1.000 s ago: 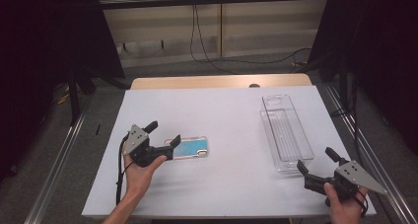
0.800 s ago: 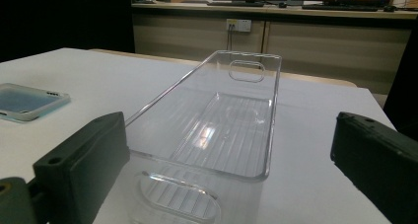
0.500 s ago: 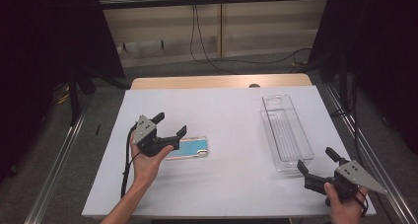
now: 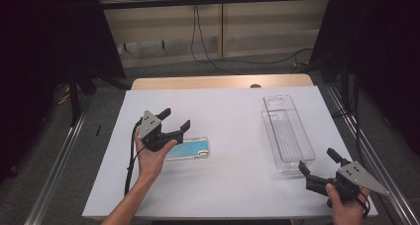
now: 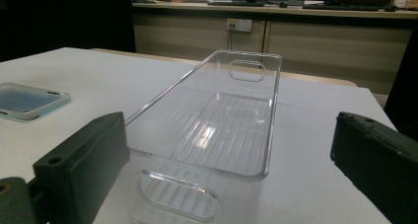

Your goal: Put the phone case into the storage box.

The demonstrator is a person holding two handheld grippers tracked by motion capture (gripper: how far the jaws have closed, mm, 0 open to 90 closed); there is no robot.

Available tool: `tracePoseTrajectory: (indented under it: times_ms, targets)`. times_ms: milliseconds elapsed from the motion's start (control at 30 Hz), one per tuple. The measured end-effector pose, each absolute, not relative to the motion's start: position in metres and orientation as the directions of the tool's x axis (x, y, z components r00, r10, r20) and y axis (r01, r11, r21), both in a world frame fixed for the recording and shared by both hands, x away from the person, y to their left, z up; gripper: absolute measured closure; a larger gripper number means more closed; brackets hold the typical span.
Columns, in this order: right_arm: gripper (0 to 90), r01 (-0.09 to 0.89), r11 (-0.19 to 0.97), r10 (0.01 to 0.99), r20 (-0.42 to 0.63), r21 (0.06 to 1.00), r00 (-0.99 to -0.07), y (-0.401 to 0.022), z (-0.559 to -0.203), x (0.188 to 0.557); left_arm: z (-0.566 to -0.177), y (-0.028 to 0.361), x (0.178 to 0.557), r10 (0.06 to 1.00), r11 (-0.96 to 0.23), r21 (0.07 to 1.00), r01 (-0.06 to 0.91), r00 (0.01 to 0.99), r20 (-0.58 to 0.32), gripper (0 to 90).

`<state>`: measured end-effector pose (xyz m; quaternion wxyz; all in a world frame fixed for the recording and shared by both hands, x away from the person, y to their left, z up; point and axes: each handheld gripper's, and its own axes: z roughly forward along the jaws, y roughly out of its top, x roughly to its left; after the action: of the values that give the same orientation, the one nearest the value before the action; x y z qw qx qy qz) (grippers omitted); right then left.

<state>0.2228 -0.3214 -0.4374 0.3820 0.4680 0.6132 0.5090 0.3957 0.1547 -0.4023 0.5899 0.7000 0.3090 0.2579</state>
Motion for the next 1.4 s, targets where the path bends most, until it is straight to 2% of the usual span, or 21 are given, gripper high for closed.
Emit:
tracePoseTrajectory:
  times_ms: [233,300,333,400,567,600,667,767,867,967,1400]
  targets:
    - [0.8,0.186,0.045,0.962,0.007,0.982,-0.271,-0.321,-0.437,0.223,-0.405,0.158,0.399,0.735,-0.137,0.980,0.143,0.678,0.004,36.4]
    - [0.8,0.186,0.045,0.962,0.007,0.981,-0.272,-0.321,-0.437,0.223,-0.405,0.158,0.399,0.736,-0.146,0.981,0.124,0.677,0.024,37.5]
    - [0.8,0.186,0.046,0.963,0.006,0.981,-0.271,-0.321,-0.438,0.223,-0.405,0.158,0.399,0.733,-0.147,0.981,0.123,0.680,0.025,43.9]
    - [0.8,0.187,0.046,0.962,0.007,0.981,-0.271,-0.321,-0.438,0.223,-0.405,0.159,0.399,0.727,-0.147,0.980,0.132,0.686,0.017,45.4]
    - [0.8,0.187,0.046,0.963,0.007,0.981,-0.271,-0.321,-0.438,0.223,-0.405,0.160,0.399,0.713,-0.140,0.980,0.138,0.702,0.003,58.6]
    - [0.8,0.187,0.046,0.962,0.006,0.981,-0.272,-0.321,-0.438,0.223,-0.405,0.160,0.399,0.710,-0.136,0.981,0.141,0.704,-0.003,66.0]
    - [0.8,0.187,0.046,0.962,0.006,0.981,-0.272,-0.321,-0.438,0.223,-0.404,0.160,0.400,0.707,-0.131,0.981,0.146,0.708,-0.011,67.4]
    - [0.8,0.187,0.047,0.962,0.006,0.981,-0.272,-0.321,-0.438,0.223,-0.404,0.161,0.399,0.700,-0.130,0.980,0.151,0.714,-0.018,76.8]
    - [0.8,0.188,0.046,0.962,0.007,0.981,-0.272,-0.321,-0.438,0.223,-0.404,0.161,0.399,0.684,-0.141,0.978,0.154,0.730,-0.016,80.6]
    - [0.8,0.187,0.046,0.962,0.006,0.981,-0.272,-0.321,-0.438,0.223,-0.403,0.162,0.399,0.677,-0.146,0.974,0.173,0.735,-0.030,89.1]
    - [0.8,0.187,0.046,0.963,0.006,0.981,-0.268,-0.322,-0.438,0.223,-0.400,0.164,0.412,0.699,-0.169,0.942,0.290,0.709,-0.093,90.0]
